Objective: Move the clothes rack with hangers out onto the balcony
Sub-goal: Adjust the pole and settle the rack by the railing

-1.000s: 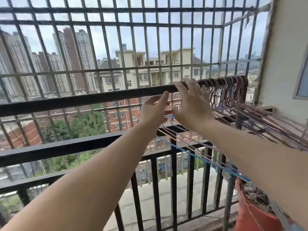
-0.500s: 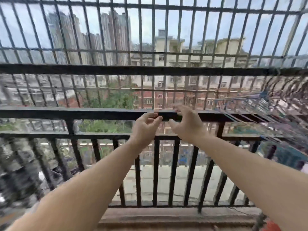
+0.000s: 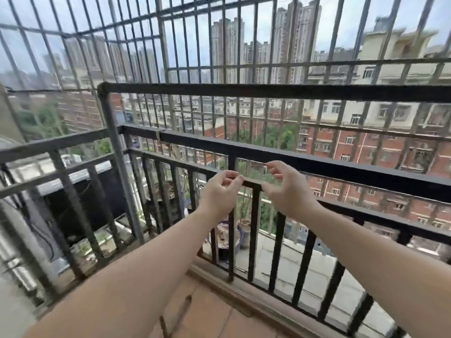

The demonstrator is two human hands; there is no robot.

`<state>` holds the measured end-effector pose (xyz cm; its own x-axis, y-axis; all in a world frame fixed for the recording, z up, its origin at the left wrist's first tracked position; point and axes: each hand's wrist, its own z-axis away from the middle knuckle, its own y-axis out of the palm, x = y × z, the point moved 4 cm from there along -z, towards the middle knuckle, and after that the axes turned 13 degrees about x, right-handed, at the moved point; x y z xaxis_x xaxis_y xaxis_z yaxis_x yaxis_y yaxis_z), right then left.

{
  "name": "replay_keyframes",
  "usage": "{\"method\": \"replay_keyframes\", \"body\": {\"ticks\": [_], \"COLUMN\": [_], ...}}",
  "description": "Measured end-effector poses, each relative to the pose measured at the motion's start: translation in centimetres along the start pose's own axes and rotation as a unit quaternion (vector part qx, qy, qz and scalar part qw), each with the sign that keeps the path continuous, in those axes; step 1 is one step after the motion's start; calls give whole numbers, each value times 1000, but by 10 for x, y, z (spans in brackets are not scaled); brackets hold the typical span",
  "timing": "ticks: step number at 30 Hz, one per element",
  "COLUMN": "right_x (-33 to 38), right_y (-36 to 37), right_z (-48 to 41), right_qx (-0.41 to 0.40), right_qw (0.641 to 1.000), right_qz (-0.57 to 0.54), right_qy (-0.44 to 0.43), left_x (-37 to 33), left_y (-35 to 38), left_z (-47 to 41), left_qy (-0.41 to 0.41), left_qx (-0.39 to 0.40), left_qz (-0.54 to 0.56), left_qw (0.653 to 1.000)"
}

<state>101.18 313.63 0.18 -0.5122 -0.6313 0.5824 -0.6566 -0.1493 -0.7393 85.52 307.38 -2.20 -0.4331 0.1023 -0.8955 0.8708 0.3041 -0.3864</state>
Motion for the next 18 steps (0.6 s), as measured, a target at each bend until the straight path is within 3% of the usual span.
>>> {"method": "replay_keyframes", "body": {"ticks": [4, 8, 13, 18], "right_x": [19, 65, 117, 160], "right_y": [48, 95, 151, 218], "right_z": [-23, -40, -71, -111], "right_qx": [28, 62, 94, 114], "right_qw": [998, 989, 970, 966], "right_qz": [23, 70, 146, 152], "right_qy": [-51, -113, -173, -175], "left_x": [25, 50, 82, 129], "left_y": [-60, -133, -209, -270], "left_z": [17, 41, 54, 40], "left_qy": [-39, -83, -142, -163], "left_qx": [-43, -102, -144, -141], "left_qz": [-117, -286, -397, -450], "left_qw": [991, 949, 895, 867]}}
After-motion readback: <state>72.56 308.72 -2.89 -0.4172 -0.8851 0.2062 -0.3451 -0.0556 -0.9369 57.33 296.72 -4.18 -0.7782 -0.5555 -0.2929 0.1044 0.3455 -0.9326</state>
